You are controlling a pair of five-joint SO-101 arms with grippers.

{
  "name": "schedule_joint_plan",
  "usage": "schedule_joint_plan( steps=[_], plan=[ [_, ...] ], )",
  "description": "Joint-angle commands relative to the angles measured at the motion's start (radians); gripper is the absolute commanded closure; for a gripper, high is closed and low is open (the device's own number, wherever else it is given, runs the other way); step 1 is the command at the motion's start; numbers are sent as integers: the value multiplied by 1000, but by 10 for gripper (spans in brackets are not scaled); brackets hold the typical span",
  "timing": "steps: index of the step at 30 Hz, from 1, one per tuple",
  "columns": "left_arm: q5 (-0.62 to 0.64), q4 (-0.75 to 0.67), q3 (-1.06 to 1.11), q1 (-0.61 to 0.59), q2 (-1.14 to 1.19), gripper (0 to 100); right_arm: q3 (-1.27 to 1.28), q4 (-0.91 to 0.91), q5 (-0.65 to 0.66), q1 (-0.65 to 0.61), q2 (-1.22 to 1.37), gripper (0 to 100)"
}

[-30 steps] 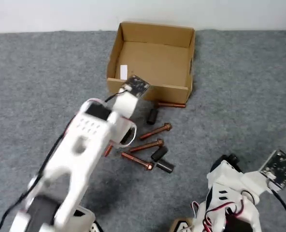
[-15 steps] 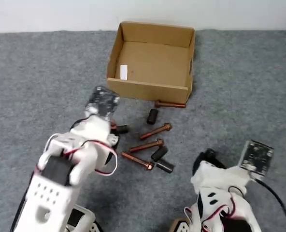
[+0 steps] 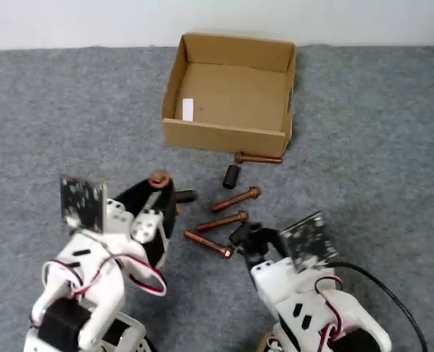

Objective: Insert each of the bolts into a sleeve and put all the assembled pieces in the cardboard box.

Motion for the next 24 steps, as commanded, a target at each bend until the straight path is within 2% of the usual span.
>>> schedule_joint_plan(
  steps=[1, 4, 9, 17, 24],
  plan=[
    [68, -126, 65, 123, -118, 994, -8, -35, 74, -59, 15, 991],
    [166, -193, 122, 201, -184, 994, -8, -68, 87, -67, 15, 991],
    [336, -255, 162, 213, -201, 994, -8, -101, 91, -124, 16, 991],
    [345, -253, 165, 247, -206, 994, 9, -107, 94, -157, 16, 991],
    [345, -221, 165, 247, -207, 994, 9, -166, 173, -153, 16, 991]
  ],
)
